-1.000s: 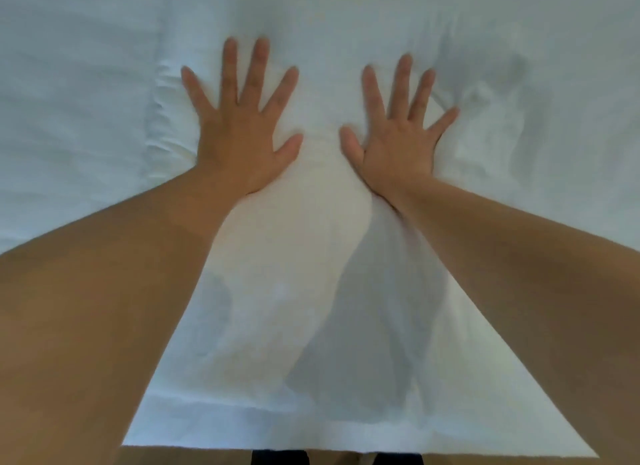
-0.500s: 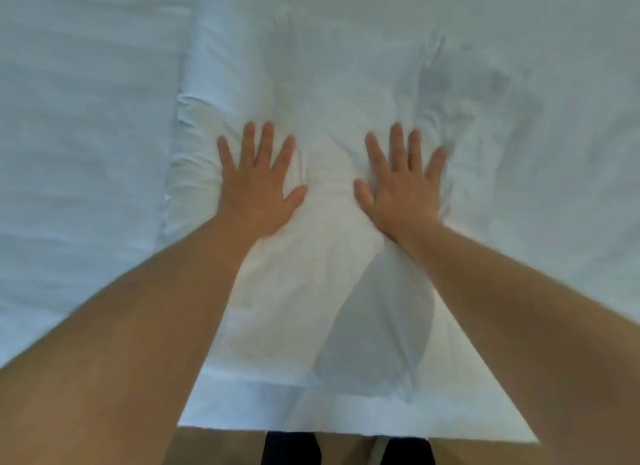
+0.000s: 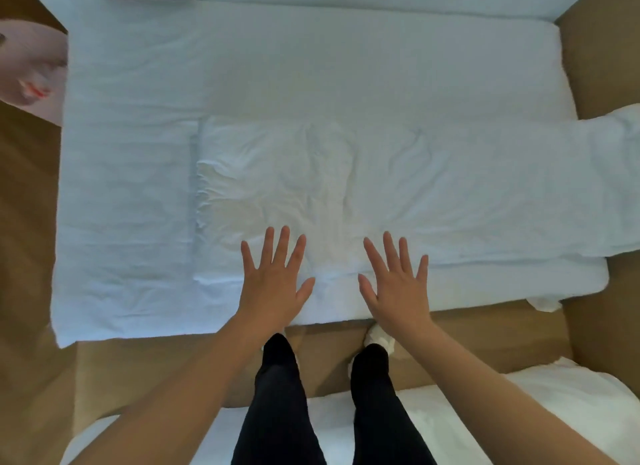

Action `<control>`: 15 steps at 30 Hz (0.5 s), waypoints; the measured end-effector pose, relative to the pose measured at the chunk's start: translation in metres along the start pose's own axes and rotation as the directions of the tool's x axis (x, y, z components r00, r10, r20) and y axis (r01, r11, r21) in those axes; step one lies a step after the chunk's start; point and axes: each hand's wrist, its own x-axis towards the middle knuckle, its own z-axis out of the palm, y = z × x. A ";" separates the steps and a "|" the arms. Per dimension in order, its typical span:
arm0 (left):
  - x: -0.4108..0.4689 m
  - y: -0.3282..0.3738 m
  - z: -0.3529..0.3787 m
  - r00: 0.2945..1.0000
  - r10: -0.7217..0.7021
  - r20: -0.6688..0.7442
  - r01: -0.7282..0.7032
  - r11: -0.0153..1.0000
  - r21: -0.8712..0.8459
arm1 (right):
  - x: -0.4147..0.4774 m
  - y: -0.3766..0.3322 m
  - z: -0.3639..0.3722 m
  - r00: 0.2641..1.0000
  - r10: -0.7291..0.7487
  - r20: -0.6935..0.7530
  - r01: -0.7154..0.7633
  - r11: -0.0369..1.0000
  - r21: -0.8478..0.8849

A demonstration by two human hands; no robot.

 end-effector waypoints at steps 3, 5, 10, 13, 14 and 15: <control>-0.036 0.044 -0.030 0.998 0.000 -0.059 0.000 1.000 -0.004 | -0.053 0.036 -0.021 1.000 0.016 -0.025 -0.015 1.000 0.025; -0.051 0.075 -0.041 0.995 -0.008 -0.096 0.009 1.000 0.009 | -0.075 0.068 -0.032 0.999 0.025 -0.037 -0.023 0.999 0.035; -0.074 0.176 -0.050 0.988 -0.003 -0.153 -0.004 0.999 -0.042 | -0.122 0.169 -0.057 0.997 0.033 -0.064 -0.028 0.996 0.082; -0.075 0.242 -0.054 0.989 0.002 -0.150 -0.013 0.998 -0.067 | -0.146 0.231 -0.067 0.992 0.059 -0.110 -0.046 0.992 0.116; -0.074 0.263 -0.057 0.989 0.013 -0.144 -0.023 0.998 -0.067 | -0.152 0.250 -0.069 0.991 0.079 -0.107 -0.066 0.990 0.124; -0.074 0.284 -0.060 0.991 0.026 -0.129 -0.034 0.998 -0.059 | -0.158 0.266 -0.070 0.991 0.103 -0.090 -0.091 0.987 0.132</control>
